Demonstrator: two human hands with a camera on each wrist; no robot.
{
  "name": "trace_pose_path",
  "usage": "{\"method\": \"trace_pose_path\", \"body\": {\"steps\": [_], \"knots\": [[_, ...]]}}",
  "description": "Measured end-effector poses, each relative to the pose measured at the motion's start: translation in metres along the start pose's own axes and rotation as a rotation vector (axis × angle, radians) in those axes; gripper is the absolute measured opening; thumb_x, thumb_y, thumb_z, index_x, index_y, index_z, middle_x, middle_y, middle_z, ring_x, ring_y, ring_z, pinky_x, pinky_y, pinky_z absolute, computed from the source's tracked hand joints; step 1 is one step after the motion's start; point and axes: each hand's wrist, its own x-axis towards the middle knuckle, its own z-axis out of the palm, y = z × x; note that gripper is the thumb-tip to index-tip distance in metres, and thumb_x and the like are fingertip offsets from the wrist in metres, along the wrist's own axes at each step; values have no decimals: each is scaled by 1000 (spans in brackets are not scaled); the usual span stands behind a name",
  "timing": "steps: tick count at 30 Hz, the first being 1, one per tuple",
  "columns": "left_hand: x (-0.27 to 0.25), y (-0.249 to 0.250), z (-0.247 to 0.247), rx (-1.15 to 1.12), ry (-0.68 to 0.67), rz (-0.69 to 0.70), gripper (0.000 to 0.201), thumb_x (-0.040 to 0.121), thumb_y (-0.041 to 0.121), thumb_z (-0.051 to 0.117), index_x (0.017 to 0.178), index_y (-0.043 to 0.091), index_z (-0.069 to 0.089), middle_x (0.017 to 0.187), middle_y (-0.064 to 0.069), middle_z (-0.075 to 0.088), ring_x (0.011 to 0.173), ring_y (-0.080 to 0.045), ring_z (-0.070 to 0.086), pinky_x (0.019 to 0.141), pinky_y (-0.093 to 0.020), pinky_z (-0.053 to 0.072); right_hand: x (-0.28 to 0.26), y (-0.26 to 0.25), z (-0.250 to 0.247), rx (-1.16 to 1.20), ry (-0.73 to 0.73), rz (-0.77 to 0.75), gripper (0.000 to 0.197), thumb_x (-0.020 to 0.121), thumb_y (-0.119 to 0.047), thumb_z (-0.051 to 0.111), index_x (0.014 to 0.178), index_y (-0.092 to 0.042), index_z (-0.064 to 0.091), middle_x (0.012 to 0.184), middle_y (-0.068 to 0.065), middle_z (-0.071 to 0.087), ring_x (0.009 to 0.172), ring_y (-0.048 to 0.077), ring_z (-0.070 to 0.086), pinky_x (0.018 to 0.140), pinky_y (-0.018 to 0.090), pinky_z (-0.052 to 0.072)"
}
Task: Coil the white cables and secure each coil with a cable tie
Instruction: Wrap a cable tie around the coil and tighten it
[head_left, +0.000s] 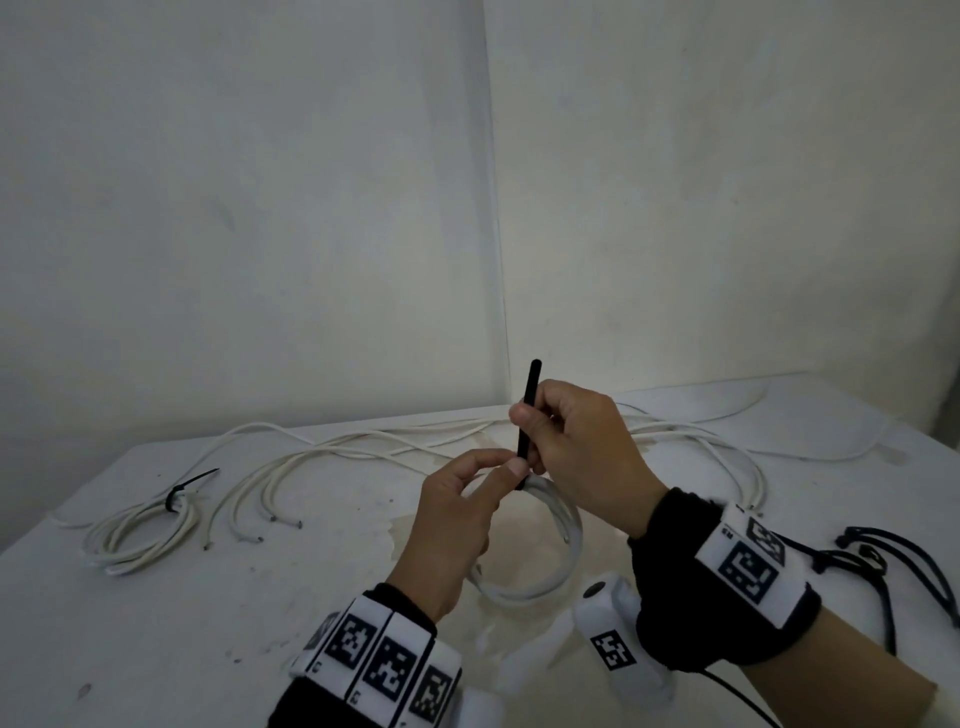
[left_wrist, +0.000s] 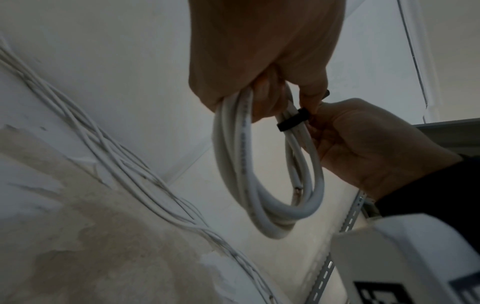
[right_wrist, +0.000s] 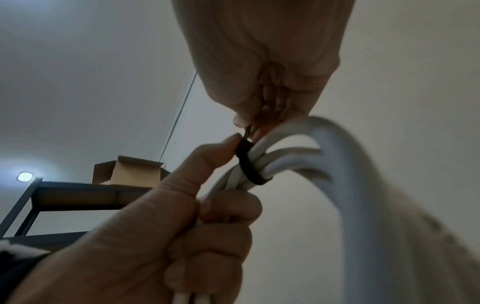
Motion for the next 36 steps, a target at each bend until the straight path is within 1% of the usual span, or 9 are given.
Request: {"method": "trace_pose_path", "body": {"steps": [3,11,15,17,20,23,28,31,36], "knots": [[-1,-1,0,3,-16,-10,8,89,17,58,86,15,65,35,14,47,31,-3,24,35,-14,23,-2,-1,-1,-1,-12,17,26,89,-15,58,75,6,55,65,26,60,61,40,56,65,48,50],[3,3,-3,-8,-48,2,11,89,19,57,92,13,66,35,13,45,34,-4,21,36,-15,22,-1,-1,-4,125,-17,43,22,90,-12,57,71,-2,54,56,7,54,47,7,51,54,29,47],[7,-1,-8,-83,-38,-6,17,87,23,60,102,22,64,41,11,32,37,-5,21,37,-17,21,-2,8,-3,100,-130,77,18,93,-26,51,79,-16,57,74,2,61,74,17,56,73,34,47],[9,-2,-12,-102,-12,-14,19,87,24,60,105,25,61,44,9,31,37,-5,23,37,-17,22,-9,13,-2,91,-216,135,20,95,-31,45,88,-19,60,83,-3,62,81,12,58,78,31,47],[13,-1,-20,-115,22,-24,14,88,25,58,101,19,60,44,11,33,37,-4,24,37,-17,22,-20,15,2,132,-367,179,29,98,-29,37,92,-11,59,79,1,61,67,6,58,66,22,47],[13,-1,-26,-129,-1,-47,14,92,25,51,98,16,59,51,6,40,40,-6,30,40,-18,26,-23,14,8,243,-360,249,25,99,-24,36,88,-10,53,72,2,54,53,7,56,55,21,48],[10,-8,-49,-57,-73,-54,21,95,20,42,101,12,61,72,-2,60,60,-13,54,62,-27,46,-23,15,19,340,-277,360,25,99,-22,37,95,-3,53,72,3,49,50,5,51,54,23,47],[6,-17,-66,55,-128,-30,16,94,15,48,96,10,64,73,4,66,70,-8,62,70,-22,53,-24,15,25,385,-225,393,24,99,-21,36,85,-8,50,72,5,47,48,5,49,52,21,46],[7,-22,-80,158,-49,39,14,91,8,53,87,8,67,61,6,68,64,-3,65,63,-15,52,-23,13,37,403,-247,410,22,99,-20,36,92,-10,55,71,6,50,51,8,52,55,24,49]]}}
